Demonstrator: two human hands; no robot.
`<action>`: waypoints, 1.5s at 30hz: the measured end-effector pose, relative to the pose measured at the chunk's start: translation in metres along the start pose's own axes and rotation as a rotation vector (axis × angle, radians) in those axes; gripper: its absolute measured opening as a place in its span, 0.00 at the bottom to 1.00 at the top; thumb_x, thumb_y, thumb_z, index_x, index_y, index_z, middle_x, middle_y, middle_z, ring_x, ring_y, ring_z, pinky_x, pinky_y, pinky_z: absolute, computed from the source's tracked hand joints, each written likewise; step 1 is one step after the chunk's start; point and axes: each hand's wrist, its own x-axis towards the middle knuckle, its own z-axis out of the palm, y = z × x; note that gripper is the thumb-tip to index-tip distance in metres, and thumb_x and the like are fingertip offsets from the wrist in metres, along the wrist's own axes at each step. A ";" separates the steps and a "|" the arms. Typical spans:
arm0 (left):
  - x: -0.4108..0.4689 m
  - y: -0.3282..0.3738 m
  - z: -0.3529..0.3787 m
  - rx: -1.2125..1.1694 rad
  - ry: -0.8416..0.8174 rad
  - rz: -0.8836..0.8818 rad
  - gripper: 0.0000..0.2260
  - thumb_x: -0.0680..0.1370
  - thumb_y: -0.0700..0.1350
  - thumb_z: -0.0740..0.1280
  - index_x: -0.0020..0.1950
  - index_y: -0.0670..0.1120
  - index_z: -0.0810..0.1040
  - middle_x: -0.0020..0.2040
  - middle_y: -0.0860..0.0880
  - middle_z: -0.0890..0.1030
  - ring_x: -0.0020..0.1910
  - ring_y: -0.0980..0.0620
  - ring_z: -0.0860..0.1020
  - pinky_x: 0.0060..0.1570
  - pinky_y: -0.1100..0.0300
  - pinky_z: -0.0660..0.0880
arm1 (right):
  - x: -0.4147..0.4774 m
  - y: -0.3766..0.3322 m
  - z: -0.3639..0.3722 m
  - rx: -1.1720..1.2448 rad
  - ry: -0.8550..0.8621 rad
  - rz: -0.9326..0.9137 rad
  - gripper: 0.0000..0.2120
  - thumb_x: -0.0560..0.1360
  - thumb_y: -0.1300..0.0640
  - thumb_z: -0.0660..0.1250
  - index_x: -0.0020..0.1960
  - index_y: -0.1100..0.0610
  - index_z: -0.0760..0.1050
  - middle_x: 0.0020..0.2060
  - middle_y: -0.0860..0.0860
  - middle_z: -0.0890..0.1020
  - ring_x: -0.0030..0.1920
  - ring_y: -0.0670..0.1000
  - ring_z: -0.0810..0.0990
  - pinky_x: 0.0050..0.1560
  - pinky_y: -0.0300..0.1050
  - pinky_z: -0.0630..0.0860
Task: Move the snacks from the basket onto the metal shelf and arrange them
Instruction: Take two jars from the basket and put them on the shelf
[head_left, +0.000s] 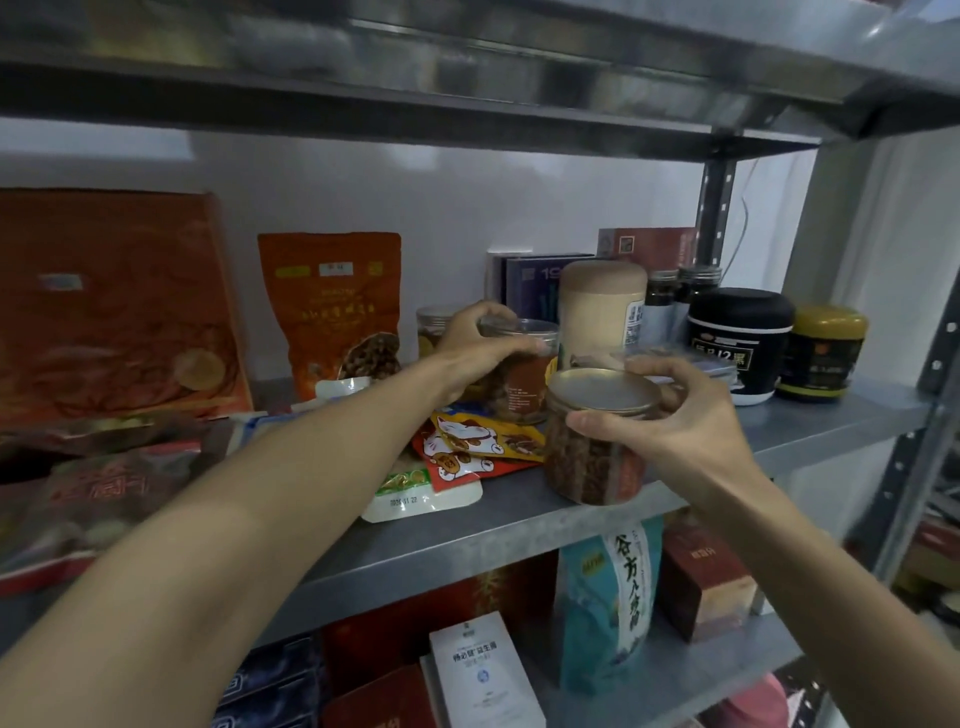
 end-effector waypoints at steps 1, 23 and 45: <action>0.001 -0.001 0.000 0.003 -0.002 0.004 0.24 0.67 0.54 0.78 0.59 0.54 0.76 0.62 0.48 0.74 0.59 0.46 0.75 0.56 0.47 0.78 | -0.001 0.001 0.001 -0.009 0.003 -0.004 0.39 0.48 0.44 0.83 0.56 0.50 0.76 0.45 0.47 0.85 0.43 0.44 0.84 0.48 0.48 0.83; -0.014 -0.019 -0.064 0.064 0.016 0.067 0.18 0.69 0.47 0.77 0.58 0.51 0.81 0.63 0.49 0.74 0.59 0.49 0.73 0.48 0.61 0.75 | 0.001 -0.003 0.052 0.003 -0.087 -0.080 0.46 0.46 0.41 0.82 0.60 0.54 0.73 0.50 0.45 0.82 0.50 0.42 0.82 0.54 0.42 0.80; -0.019 -0.017 -0.065 0.078 -0.011 -0.008 0.24 0.65 0.55 0.79 0.59 0.55 0.79 0.64 0.47 0.73 0.63 0.47 0.72 0.61 0.51 0.74 | 0.009 -0.003 0.059 -0.122 -0.115 -0.131 0.42 0.51 0.38 0.82 0.60 0.52 0.73 0.51 0.44 0.80 0.52 0.44 0.80 0.54 0.42 0.79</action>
